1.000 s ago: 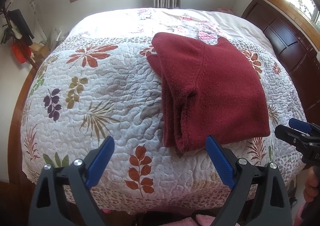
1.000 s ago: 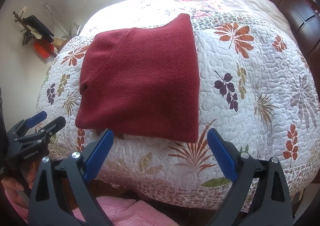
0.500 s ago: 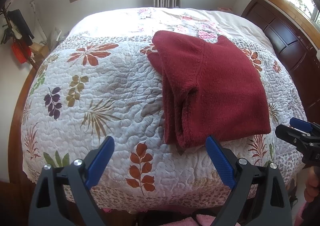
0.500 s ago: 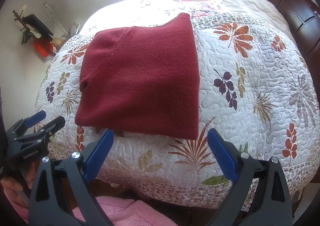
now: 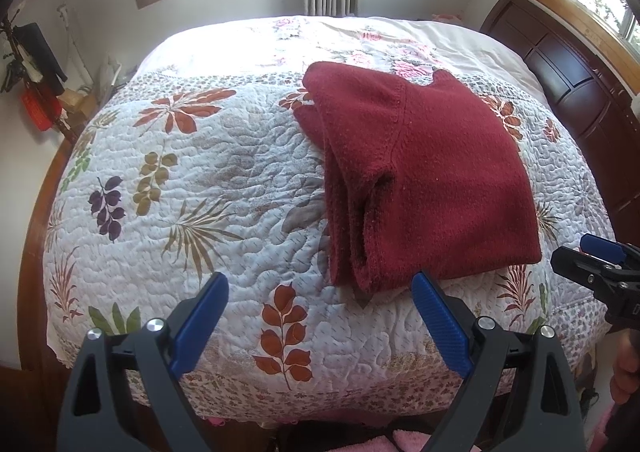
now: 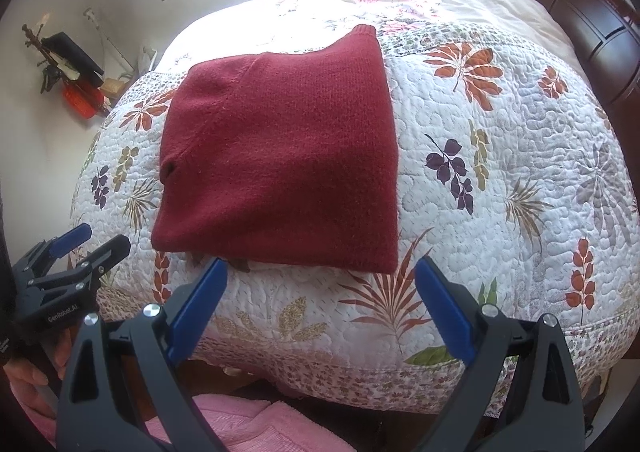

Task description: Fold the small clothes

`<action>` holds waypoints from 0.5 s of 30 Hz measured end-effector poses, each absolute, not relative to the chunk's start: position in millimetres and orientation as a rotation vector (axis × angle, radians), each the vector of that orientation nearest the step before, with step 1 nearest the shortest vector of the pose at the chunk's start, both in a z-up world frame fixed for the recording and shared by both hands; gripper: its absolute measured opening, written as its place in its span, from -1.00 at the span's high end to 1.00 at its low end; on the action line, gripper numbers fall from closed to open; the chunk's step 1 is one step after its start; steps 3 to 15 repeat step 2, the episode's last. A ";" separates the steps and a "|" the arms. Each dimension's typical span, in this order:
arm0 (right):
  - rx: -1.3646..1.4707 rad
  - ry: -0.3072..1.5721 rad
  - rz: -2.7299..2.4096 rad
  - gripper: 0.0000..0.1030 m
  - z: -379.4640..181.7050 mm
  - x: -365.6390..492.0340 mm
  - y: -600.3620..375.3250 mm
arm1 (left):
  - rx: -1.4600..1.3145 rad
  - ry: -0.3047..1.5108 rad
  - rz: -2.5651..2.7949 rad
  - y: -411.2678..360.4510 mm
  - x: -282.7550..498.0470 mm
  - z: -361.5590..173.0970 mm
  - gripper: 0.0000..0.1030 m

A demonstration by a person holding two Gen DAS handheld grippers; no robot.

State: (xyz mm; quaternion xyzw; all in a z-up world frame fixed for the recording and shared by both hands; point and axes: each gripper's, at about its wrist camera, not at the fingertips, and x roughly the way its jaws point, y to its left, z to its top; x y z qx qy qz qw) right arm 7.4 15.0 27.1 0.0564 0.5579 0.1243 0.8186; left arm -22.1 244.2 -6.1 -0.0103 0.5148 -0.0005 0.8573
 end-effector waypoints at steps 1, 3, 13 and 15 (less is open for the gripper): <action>0.119 1.189 0.263 -0.83 27.3 7.3 15.3 | -0.020 1.079 -0.002 244.5 -22.0 -5.5 -0.82; 0.119 1.190 0.262 -0.83 27.4 7.0 15.7 | -0.018 1.075 -0.002 244.7 -22.1 -4.7 -0.82; 0.119 1.190 0.262 -0.83 27.4 7.0 15.7 | -0.018 1.075 -0.002 244.7 -22.1 -4.7 -0.82; 0.119 1.190 0.262 -0.83 27.4 7.0 15.7 | -0.018 1.075 -0.002 244.7 -22.1 -4.7 -0.82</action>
